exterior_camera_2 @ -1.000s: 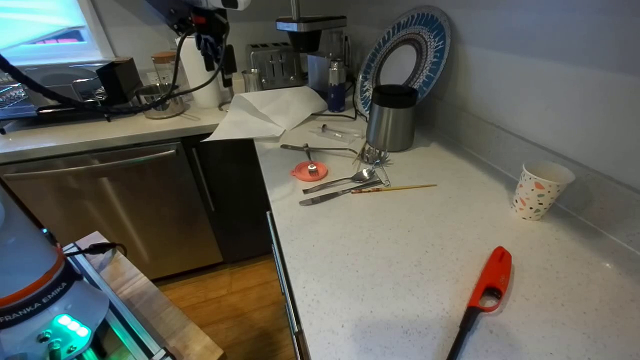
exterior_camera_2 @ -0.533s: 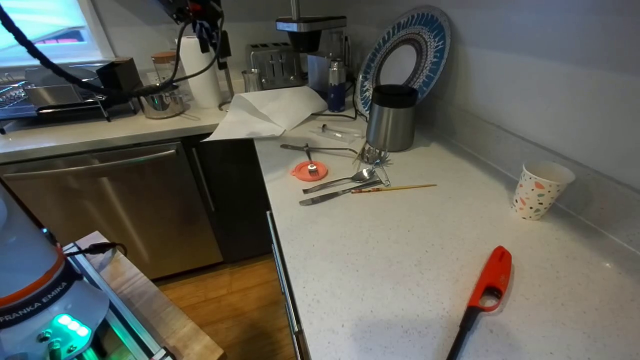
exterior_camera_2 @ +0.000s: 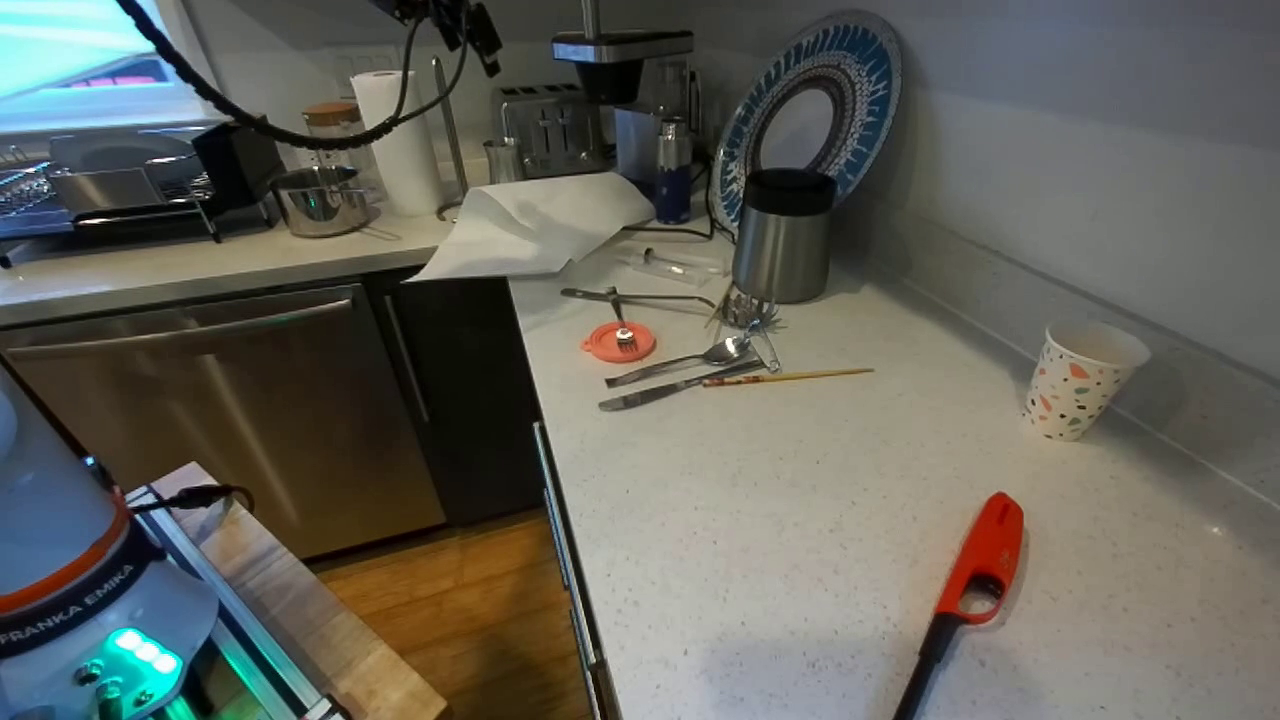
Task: Remove the metal container from on top of the silver object and put it on the table
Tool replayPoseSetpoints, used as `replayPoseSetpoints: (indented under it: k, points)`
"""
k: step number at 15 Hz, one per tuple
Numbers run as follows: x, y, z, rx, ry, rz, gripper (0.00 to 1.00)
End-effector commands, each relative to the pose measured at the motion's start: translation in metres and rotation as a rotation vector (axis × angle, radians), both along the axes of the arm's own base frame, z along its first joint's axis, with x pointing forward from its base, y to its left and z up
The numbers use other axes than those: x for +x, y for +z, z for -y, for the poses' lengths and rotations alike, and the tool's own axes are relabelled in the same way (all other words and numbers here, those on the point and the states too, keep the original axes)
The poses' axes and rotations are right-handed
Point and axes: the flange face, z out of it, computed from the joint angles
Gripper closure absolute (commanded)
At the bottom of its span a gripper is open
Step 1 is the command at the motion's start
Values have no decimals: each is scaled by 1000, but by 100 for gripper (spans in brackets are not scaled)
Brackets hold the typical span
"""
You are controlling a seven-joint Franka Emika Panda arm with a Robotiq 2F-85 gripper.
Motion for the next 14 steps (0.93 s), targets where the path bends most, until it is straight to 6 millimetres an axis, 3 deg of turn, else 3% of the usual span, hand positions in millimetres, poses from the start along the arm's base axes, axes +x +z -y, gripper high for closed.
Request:
replayPoseSetpoints:
  k: [1, 3, 4, 6, 14]
  points:
    - [44, -1, -3, -80, 4, 171, 0]
    - [64, -7, -5, -91, 19, 226, 0]
    - [42, 0, -2, -73, -4, 190, 0]
    - [51, -8, -2, -74, -4, 190, 0]
    - [47, 2, -2, -73, -4, 205, 0]
